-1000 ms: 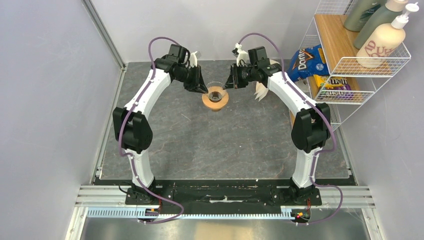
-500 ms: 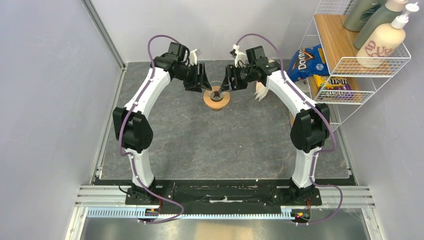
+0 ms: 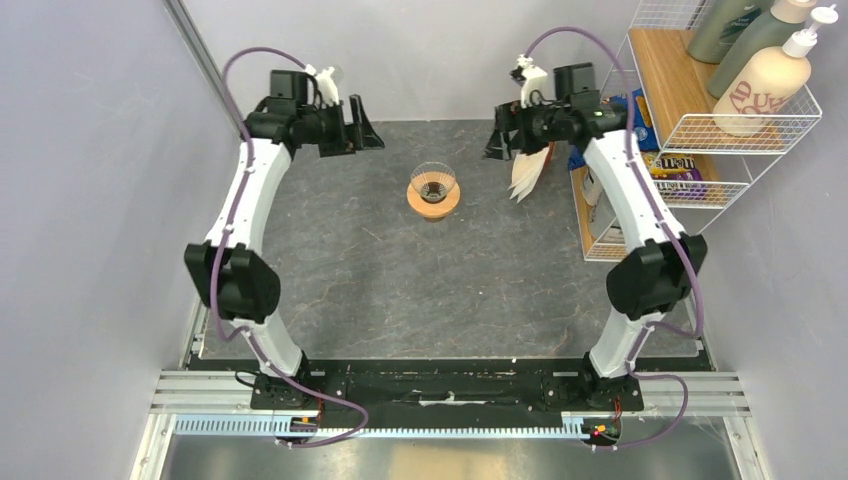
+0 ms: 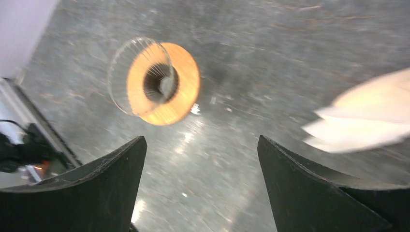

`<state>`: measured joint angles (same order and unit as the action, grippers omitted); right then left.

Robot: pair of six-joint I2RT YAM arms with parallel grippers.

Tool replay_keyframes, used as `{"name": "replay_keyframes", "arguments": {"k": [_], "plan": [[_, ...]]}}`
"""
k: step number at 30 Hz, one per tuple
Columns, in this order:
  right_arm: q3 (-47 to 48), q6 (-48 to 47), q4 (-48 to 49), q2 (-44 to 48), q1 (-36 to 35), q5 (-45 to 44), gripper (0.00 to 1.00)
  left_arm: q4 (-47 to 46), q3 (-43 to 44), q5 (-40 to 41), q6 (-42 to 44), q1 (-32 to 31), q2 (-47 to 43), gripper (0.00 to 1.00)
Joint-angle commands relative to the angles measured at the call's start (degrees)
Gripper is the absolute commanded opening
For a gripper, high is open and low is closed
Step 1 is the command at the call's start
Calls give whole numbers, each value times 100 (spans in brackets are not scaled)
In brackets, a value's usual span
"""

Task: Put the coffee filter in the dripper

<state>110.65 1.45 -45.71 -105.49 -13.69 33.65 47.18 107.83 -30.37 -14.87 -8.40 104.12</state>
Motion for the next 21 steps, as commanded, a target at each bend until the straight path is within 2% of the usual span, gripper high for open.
{"name": "replay_keyframes", "arguments": {"k": [1, 5, 12, 17, 21], "plan": [[265, -1937, -1163, 656, 141, -506, 93, -547, -121, -257, 977, 23, -870, 90], [222, -3091, -1533, 591, 144, -1277, 88, -584, -309, -632, 1187, 29, -1071, 91], [235, -5308, -1195, 26, 135, -2451, 74, -1153, -982, -869, 868, 36, -1425, 92], [20, -6261, -616, -314, 136, -2540, 70, -1325, -1180, -872, 585, 123, -1491, 92], [180, -6536, -378, -760, 134, -2550, 70, -1319, -1185, -953, 480, 232, -1481, 92]]}}
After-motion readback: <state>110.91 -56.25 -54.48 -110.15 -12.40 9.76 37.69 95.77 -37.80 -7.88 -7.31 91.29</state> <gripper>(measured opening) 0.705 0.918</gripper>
